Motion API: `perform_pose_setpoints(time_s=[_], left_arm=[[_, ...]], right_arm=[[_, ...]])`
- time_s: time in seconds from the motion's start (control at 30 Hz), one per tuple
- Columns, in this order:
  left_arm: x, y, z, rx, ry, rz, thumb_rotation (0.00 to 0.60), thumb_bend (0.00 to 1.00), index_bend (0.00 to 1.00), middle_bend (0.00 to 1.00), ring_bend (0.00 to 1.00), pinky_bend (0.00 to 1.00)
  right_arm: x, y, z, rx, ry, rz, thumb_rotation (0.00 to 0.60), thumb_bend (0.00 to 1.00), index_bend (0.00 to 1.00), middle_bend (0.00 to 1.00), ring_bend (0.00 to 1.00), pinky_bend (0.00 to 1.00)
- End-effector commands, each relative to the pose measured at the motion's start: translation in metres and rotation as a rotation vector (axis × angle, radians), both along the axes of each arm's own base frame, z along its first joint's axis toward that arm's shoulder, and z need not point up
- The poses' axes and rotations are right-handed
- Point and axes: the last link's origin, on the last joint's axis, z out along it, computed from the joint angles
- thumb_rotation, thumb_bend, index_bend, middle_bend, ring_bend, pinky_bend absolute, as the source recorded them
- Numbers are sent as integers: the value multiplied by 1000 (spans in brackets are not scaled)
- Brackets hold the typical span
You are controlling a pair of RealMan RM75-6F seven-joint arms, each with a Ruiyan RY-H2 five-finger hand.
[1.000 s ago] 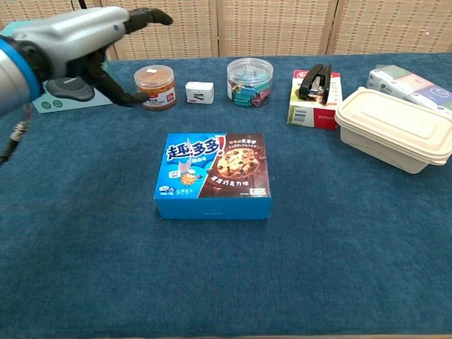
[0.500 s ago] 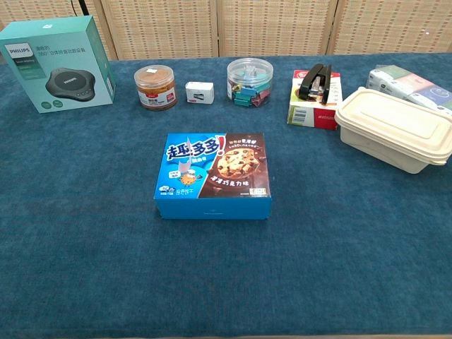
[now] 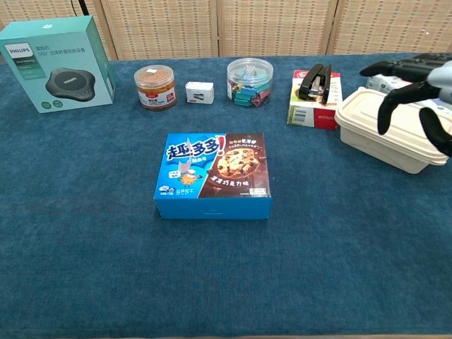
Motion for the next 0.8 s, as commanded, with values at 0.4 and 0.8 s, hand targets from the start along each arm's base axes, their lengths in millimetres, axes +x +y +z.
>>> perform_pose_setpoints(time_s=[0.4,0.8], left_arm=[[-5,-4,8,-35,-35,-13,600,283,0,0,0,0],[-5,-5,4,-48,-32,-6,600,283,0,0,0,0]], right_arm=[[109,-52,-66,65,-64,174,600,1000,351,0,0,0],[150,-63,-107,127,-46,235,600,1000,356,0,0,0]])
